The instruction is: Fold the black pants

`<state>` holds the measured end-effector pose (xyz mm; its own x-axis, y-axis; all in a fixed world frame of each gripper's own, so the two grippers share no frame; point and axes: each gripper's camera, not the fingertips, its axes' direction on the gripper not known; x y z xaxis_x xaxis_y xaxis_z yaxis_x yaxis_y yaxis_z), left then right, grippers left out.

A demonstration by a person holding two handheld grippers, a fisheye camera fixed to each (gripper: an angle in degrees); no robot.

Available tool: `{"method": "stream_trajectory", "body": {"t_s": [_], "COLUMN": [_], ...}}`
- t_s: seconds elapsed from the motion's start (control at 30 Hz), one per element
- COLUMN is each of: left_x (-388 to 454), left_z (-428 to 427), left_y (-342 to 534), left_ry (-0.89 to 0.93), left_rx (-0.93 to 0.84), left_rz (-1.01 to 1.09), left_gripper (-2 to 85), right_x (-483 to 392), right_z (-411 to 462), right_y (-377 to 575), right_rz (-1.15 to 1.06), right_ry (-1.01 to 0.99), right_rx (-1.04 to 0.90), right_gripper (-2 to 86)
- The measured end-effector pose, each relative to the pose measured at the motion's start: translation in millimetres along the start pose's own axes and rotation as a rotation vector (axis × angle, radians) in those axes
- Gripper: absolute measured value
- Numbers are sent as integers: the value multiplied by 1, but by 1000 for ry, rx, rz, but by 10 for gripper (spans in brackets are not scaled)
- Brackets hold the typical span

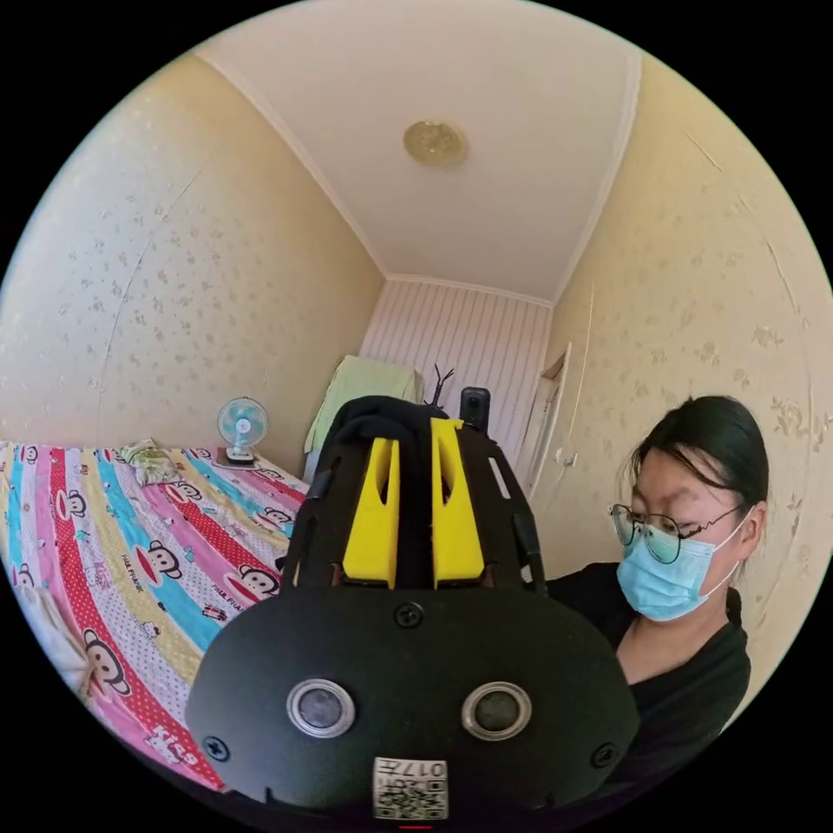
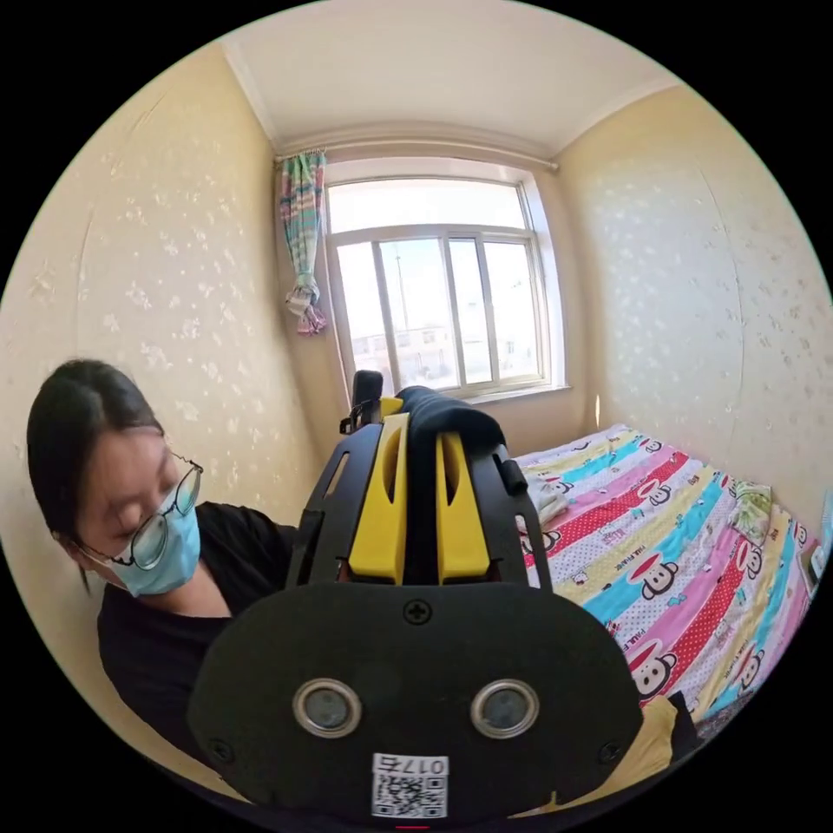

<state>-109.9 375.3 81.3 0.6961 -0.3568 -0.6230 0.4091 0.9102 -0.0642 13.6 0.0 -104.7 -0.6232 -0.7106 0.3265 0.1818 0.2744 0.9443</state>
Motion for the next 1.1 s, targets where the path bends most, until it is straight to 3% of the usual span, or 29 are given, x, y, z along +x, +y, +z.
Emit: {"method": "stream_trajectory", "body": {"t_s": [0.23,0.43,0.57,0.7,0.93,1.1], "left_x": [-167,-251,-291,-317,-257,-254], "left_z": [64,103,129,140,100,85], "left_y": [9,12,57,185,389,453], "left_ry": [-71,-203,-331,-392,-302,-273], "left_rx": [-58,-111,-274,-456,-491,-484], "left_rz": [-325,-287,-285,-331,-478,-626], "left_gripper": [58,58,59,59,64,84], "right_x": [190,301,326,335,275,266], "right_z": [32,61,102,148,185,194], "right_y": [1,25,81,180,405,503], "right_rz": [355,425,447,503,660,863], "right_ry": [-38,-2,176,169,-176,-267], "right_rx": [-15,89,25,-121,-150,-134], "right_gripper": [10,8,13,16,32,67]}}
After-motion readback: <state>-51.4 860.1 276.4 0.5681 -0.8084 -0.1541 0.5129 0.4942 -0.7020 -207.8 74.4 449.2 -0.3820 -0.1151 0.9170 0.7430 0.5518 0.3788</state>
